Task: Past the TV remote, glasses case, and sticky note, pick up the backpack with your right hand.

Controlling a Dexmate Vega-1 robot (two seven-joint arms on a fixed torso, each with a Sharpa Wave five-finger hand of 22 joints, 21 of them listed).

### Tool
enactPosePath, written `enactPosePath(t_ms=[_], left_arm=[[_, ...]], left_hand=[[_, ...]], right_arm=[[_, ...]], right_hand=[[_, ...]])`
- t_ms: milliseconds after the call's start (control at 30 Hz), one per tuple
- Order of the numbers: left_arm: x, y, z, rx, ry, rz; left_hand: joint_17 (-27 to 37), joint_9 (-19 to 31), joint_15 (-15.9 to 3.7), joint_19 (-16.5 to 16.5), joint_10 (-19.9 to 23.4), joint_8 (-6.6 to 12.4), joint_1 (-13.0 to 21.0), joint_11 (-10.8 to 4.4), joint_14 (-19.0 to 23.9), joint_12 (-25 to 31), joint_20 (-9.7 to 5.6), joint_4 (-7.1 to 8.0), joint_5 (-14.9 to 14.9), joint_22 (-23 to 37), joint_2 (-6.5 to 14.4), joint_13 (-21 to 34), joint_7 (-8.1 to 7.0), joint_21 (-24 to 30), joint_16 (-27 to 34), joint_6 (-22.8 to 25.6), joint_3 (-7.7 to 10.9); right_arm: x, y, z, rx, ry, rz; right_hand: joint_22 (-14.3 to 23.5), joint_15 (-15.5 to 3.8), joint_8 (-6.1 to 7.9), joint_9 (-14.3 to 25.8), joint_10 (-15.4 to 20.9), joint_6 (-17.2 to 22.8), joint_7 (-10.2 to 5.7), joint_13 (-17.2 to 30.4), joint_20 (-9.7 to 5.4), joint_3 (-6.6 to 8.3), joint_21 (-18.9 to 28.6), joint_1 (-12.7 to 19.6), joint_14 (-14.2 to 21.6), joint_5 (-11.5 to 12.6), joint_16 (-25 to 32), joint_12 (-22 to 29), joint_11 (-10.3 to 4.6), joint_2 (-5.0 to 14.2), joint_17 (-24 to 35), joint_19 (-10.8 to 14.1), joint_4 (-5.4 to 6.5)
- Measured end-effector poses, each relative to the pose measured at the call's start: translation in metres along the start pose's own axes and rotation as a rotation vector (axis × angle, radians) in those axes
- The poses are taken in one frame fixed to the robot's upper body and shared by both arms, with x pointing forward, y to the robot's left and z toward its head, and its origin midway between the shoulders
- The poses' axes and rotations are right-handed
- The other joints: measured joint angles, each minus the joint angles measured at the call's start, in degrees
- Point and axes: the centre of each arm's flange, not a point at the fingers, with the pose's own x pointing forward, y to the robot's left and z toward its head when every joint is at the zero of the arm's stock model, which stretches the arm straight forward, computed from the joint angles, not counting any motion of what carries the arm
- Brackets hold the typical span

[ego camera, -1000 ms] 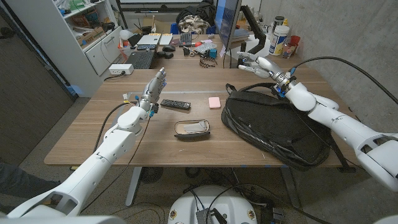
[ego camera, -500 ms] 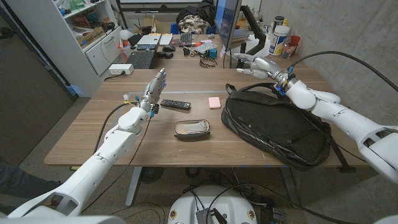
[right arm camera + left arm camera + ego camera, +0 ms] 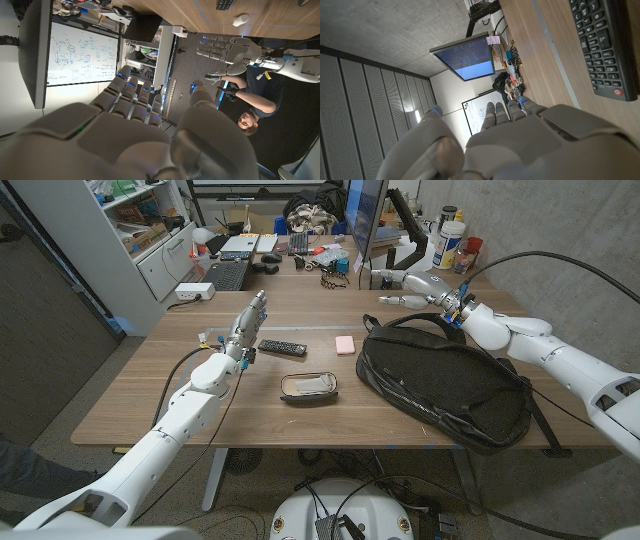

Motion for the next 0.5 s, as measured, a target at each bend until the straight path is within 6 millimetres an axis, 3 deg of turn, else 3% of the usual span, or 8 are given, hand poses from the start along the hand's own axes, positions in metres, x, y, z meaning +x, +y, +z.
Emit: enactPosePath(t_ms=[233, 500], left_arm=[[0.0005, 0.0004, 0.0, -0.001, -0.003, 0.0], [0.0007, 0.0003, 0.0004, -0.003, -0.005, 0.001]], left_hand=[[0.0, 0.0, 0.0, 0.0, 0.0, 0.0, 0.0, 0.0, 0.0, 0.0, 0.0, 0.0, 0.0, 0.0, 0.0, 0.0, 0.0, 0.0, 0.0, 0.0, 0.0], [0.0, 0.0, 0.0, 0.0, 0.0, 0.0, 0.0, 0.0, 0.0, 0.0, 0.0, 0.0, 0.0, 0.3, 0.0, 0.0, 0.32, 0.0, 0.0, 0.3, 0.0]], right_arm=[[0.0004, -0.0003, 0.0017, -0.059, -0.015, 0.038], [0.0003, -0.001, 0.0029, -0.116, -0.024, 0.079]], right_hand=[[0.0, 0.02, 0.0, 0.0, -0.8, -0.1, -0.95, 0.0, 0.64, 0.51, -0.7, 1.0, 0.0, -0.3, -0.2, -0.2, -0.41, -0.41, 0.0, 1.0, -0.04], [0.0, 0.4, 0.0, 0.0, -2.1, 0.2, -1.24, 0.0, 2.85, 0.99, -1.4, 1.9, -1.1, -0.7, -0.6, -0.9, -0.89, -1.29, 0.0, 1.1, 0.44]])
